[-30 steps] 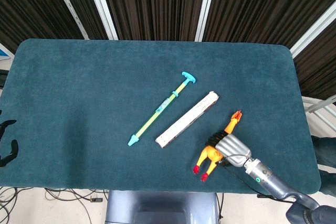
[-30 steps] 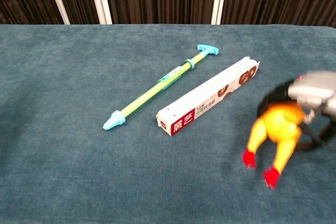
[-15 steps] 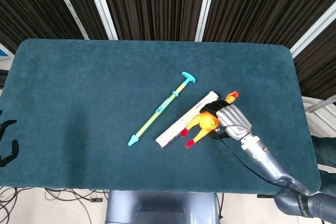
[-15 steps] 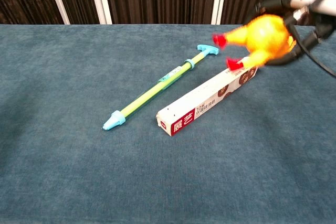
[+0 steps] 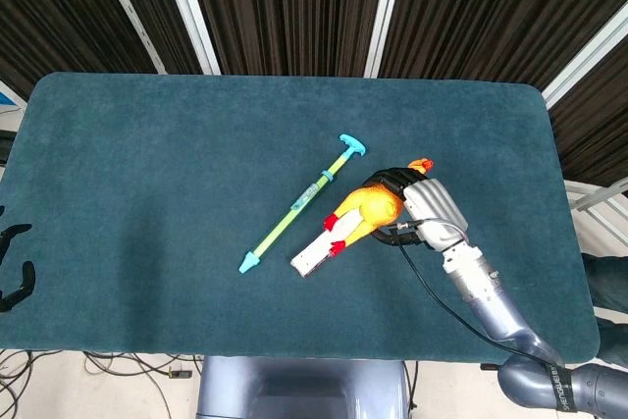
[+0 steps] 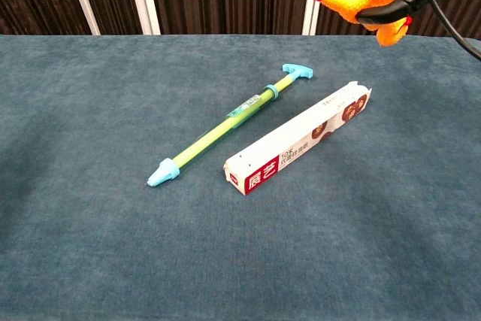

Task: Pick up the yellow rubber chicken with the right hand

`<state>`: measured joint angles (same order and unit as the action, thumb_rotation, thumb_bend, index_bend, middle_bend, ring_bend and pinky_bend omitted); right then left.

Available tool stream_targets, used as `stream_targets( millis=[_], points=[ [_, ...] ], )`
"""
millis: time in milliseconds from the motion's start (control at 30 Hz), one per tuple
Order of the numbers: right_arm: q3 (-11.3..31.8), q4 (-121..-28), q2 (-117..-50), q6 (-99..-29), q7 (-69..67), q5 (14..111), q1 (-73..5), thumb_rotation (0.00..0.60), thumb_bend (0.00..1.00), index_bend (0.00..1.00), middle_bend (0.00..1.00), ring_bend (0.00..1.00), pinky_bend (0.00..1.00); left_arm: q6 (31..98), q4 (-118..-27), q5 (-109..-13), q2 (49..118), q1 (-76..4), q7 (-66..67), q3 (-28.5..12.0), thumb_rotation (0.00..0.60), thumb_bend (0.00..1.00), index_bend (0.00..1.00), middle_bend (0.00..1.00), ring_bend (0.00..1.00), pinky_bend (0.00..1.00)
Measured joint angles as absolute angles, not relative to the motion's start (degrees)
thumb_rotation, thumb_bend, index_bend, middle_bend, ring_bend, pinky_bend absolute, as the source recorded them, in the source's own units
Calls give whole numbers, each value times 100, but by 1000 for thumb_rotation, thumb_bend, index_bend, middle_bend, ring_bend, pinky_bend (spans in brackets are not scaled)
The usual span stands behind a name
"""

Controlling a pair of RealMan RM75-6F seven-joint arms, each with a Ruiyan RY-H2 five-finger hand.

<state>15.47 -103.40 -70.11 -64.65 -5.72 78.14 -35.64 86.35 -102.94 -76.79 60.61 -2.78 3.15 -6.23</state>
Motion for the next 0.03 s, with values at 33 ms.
stream_targets(
  millis=[33],
  points=[
    [1544, -10338, -7005, -6465, -563, 7804, -3562, 600, 632, 638, 584, 605, 352, 8637, -10294, -7678, 6061, -278, 319, -623, 600, 526, 214, 0, 0, 0]
  ],
)
